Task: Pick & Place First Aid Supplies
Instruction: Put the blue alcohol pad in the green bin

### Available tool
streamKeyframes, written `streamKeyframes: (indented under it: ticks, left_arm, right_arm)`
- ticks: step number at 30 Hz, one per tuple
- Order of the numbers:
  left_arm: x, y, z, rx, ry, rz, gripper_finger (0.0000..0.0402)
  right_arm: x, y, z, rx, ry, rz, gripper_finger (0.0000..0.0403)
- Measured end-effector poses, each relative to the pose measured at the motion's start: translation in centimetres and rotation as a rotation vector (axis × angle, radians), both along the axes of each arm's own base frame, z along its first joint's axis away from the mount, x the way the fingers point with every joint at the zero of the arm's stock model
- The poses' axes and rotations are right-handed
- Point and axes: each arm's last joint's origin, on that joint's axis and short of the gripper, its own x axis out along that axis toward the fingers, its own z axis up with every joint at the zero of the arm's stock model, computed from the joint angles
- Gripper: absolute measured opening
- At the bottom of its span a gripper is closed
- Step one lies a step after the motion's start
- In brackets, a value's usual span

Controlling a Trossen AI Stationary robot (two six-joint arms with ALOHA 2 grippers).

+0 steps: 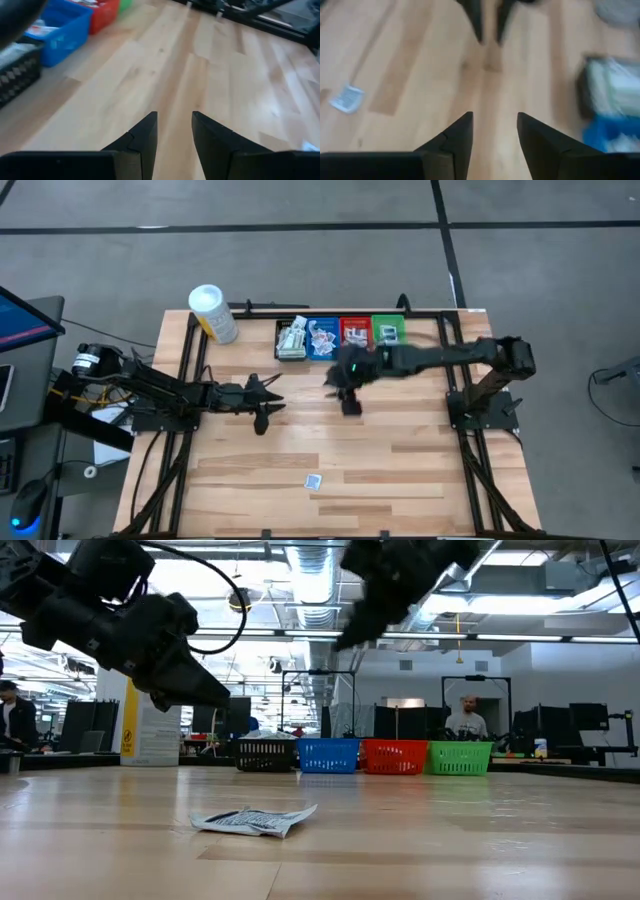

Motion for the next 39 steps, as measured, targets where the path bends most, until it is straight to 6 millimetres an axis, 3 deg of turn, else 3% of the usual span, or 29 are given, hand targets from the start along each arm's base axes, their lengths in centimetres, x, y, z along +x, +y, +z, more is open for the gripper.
streamKeyframes:
  ticks: [7,11,18,29,39]
  left_arm:
    - [-0.4,-2.2,0.0,-0.02,-0.001,-0.096,0.0121]
    - [-0.6,-3.1,0.0,-0.105,-0.011,-0.092,0.0121]
    - [-1.1,-4.5,0.0,-0.171,-0.018,-0.108,0.0121]
    - [-1.5,-5.6,0.1,-0.142,-0.036,-0.094,0.0121]
    - [-1.8,-6.2,0.1,-0.173,-0.037,-0.116,0.0121]
  right_arm:
    - [2.3,7.7,-3.3,-0.016,-0.01,0.19,0.0135]
    - [3.2,10.7,-4.8,0.024,-0.003,0.182,0.0137]
    - [4.5,14.0,-7.4,0.046,-0.024,0.229,0.0156]
    - [4.3,18.1,-12.8,0.069,0.07,0.289,0.0174]
    - [4.1,19.3,-15.8,0.065,0.132,0.327,0.0169]
